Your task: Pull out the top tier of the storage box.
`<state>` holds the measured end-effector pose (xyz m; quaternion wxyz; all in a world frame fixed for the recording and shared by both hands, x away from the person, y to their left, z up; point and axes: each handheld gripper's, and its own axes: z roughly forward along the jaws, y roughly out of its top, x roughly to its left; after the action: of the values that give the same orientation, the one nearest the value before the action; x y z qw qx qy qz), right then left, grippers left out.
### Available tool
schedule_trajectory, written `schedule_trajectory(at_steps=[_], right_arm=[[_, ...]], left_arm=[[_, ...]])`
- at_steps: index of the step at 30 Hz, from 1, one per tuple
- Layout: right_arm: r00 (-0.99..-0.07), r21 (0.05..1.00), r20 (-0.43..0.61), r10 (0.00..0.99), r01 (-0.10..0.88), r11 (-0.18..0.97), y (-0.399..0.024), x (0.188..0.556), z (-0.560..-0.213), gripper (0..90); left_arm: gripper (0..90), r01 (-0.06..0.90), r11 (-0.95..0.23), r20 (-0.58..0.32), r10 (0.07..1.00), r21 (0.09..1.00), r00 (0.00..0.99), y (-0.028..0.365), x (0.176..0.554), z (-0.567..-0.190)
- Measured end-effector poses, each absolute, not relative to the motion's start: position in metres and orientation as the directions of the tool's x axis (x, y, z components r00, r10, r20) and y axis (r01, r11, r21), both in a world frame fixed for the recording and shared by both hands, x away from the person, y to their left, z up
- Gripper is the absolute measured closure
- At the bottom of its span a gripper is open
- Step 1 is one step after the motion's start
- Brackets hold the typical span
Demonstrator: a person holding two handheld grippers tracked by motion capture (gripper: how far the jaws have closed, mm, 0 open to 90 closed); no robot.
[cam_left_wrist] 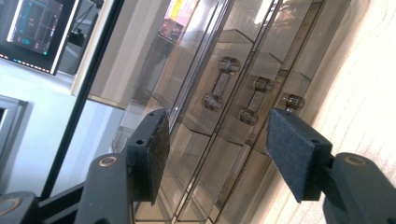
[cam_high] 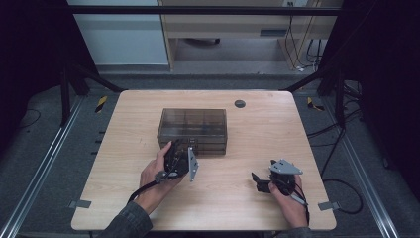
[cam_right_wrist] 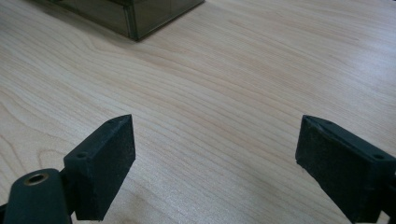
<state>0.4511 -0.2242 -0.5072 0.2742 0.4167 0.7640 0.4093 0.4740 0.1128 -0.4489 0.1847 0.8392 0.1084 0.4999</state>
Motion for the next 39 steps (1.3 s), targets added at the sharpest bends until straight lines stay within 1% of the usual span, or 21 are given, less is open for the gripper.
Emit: schedule_trajectory(at_steps=[4, 6, 7, 12, 16, 18, 29, 35, 37, 39], right_arm=[[-0.514, 0.85, -0.094, 0.853, 0.404, 0.337, -0.223, 0.452, -0.508, 12.6], [-0.515, 0.85, -0.096, 0.852, 0.403, 0.34, -0.223, 0.451, -0.507, 12.6], [-0.517, 0.85, -0.1, 0.85, 0.4, 0.343, -0.223, 0.451, -0.508, 12.6], [-0.517, 0.847, -0.104, 0.85, 0.402, 0.348, -0.222, 0.452, -0.508, 12.6], [-0.517, 0.849, -0.098, 0.85, 0.403, 0.343, -0.223, 0.452, -0.507, 12.6], [-0.523, 0.846, -0.099, 0.847, 0.404, 0.349, -0.222, 0.451, -0.507, 12.6], [-0.518, 0.849, -0.102, 0.849, 0.4, 0.346, -0.223, 0.452, -0.508, 12.9], [-0.515, 0.85, -0.1, 0.851, 0.401, 0.342, -0.223, 0.452, -0.508, 13.1], [-0.509, 0.85, -0.097, 0.855, 0.405, 0.337, -0.223, 0.452, -0.508, 13.2], [-0.501, 0.852, -0.088, 0.861, 0.41, 0.326, -0.224, 0.452, -0.507, 13.2]], left_arm=[[37.2, -0.014, -0.912, 0.816, 0.361, 0.411, 0.452, 0.112, 0.473, -0.449], [37.7, -0.025, -0.924, 0.84, 0.336, 0.382, 0.426, 0.111, 0.472, -0.447], [38.6, -0.032, -0.924, 0.846, 0.335, 0.381, 0.414, 0.111, 0.471, -0.447], [40.8, -0.039, -0.916, 0.837, 0.347, 0.399, 0.423, 0.112, 0.473, -0.446], [44.7, -0.05, -0.918, 0.839, 0.335, 0.393, 0.429, 0.111, 0.474, -0.448], [50.4, -0.055, -0.923, 0.85, 0.326, 0.38, 0.414, 0.11, 0.474, -0.449], [56.2, -0.077, -0.953, 0.909, 0.253, 0.293, 0.331, 0.096, 0.47, -0.466], [57.6, -0.081, -0.958, 0.924, 0.242, 0.276, 0.296, 0.09, 0.469, -0.47], [57.0, -0.077, -0.964, 0.933, 0.225, 0.256, 0.281, 0.088, 0.47, -0.471], [56.5, -0.072, -0.964, 0.932, 0.226, 0.255, 0.285, 0.087, 0.471, -0.472]])
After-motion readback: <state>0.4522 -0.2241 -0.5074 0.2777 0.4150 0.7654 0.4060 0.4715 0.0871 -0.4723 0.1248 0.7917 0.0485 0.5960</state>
